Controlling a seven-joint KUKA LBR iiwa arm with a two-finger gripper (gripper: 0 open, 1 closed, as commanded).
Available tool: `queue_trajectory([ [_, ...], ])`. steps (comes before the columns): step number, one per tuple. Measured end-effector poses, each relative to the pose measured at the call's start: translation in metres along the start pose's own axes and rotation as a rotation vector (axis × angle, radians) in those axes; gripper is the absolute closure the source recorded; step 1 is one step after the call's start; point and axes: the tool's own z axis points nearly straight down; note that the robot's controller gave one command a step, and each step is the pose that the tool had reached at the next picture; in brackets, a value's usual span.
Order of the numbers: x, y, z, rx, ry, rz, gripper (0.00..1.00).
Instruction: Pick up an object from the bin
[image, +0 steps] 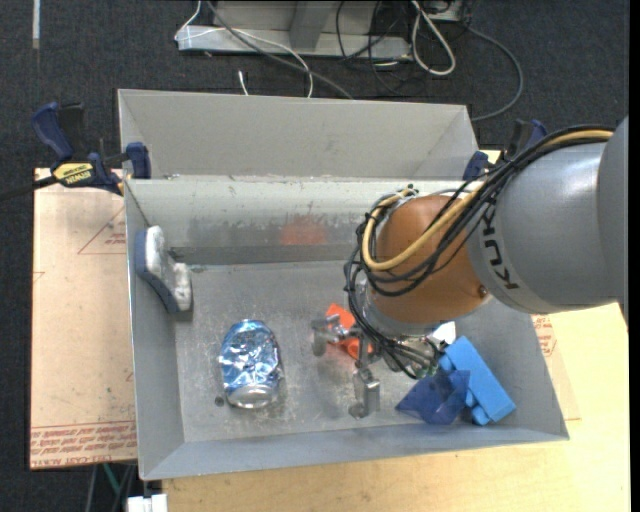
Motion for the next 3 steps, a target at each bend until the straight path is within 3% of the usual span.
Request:
queue_trajectory([
  [1, -0.055, -0.025, -0.035, -0.002, -0.009, 0.152, 0.0],
  [2, -0.066, -0.069, -0.014, -0.003, 0.001, 0.038, 0.0],
  [3, -0.031, -0.059, 0.036, -0.006, -0.004, -0.04, 0.0],
])
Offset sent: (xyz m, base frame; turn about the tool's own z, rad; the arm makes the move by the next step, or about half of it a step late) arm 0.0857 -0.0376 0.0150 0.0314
